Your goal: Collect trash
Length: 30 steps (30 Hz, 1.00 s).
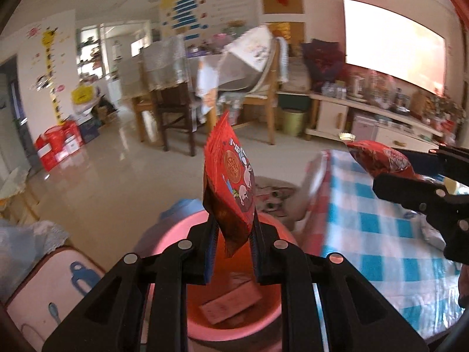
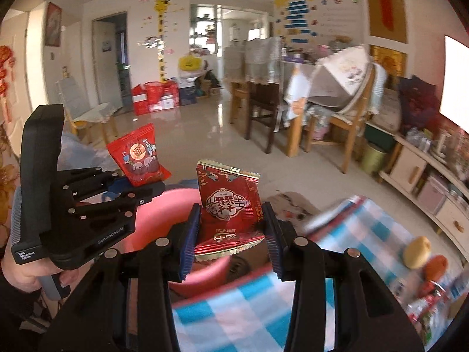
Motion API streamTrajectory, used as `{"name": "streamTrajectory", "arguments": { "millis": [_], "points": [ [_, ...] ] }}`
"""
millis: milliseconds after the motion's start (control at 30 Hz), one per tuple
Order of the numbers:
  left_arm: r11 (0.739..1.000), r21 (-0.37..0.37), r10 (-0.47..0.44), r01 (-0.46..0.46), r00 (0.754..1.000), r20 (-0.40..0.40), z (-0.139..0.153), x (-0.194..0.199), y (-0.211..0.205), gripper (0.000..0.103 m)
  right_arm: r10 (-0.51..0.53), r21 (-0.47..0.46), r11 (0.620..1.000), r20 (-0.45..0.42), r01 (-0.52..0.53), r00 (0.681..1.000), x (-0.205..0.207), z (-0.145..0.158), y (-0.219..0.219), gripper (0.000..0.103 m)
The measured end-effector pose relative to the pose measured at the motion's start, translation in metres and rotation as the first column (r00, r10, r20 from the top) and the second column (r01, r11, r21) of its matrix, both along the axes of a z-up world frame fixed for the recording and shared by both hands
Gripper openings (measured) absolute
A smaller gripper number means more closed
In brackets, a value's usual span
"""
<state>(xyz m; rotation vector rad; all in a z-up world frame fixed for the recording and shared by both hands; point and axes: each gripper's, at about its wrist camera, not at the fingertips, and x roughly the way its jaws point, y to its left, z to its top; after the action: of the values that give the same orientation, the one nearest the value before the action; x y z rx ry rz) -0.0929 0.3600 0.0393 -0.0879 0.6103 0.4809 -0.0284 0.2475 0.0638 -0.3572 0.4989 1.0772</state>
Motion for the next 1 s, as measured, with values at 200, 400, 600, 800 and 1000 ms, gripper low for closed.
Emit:
{"name": "streamTrajectory", "arguments": {
  "millis": [200, 400, 600, 800, 1000],
  "points": [
    [0.998, -0.049, 0.048, -0.050, 0.998, -0.034, -0.020, -0.004, 0.047, 0.021, 0.049, -0.033, 0.998, -0.031, -0.050, 0.998, -0.005, -0.020, 0.056, 0.043],
    [0.994, -0.101, 0.033, -0.043, 0.995, -0.096, -0.057, 0.018, 0.073, 0.021, 0.037, -0.068, 0.997, -0.076, -0.042, 0.996, 0.009, -0.045, 0.085, 0.043],
    [0.989, -0.145, 0.005, -0.027, 0.989, -0.147, -0.089, 0.034, 0.082, 0.022, 0.022, -0.088, 0.996, -0.141, -0.035, 0.990, 0.029, -0.069, 0.105, 0.043],
    [0.987, -0.153, 0.020, -0.045, 0.987, -0.158, -0.102, 0.033, 0.091, 0.055, 0.020, -0.095, 0.995, -0.202, -0.040, 0.979, 0.038, -0.087, 0.111, 0.048],
    [0.991, -0.124, 0.039, -0.059, 0.987, -0.155, -0.097, 0.032, 0.090, 0.072, 0.001, -0.077, 0.997, -0.204, -0.017, 0.979, 0.045, -0.087, 0.103, 0.065]
  ]
}}
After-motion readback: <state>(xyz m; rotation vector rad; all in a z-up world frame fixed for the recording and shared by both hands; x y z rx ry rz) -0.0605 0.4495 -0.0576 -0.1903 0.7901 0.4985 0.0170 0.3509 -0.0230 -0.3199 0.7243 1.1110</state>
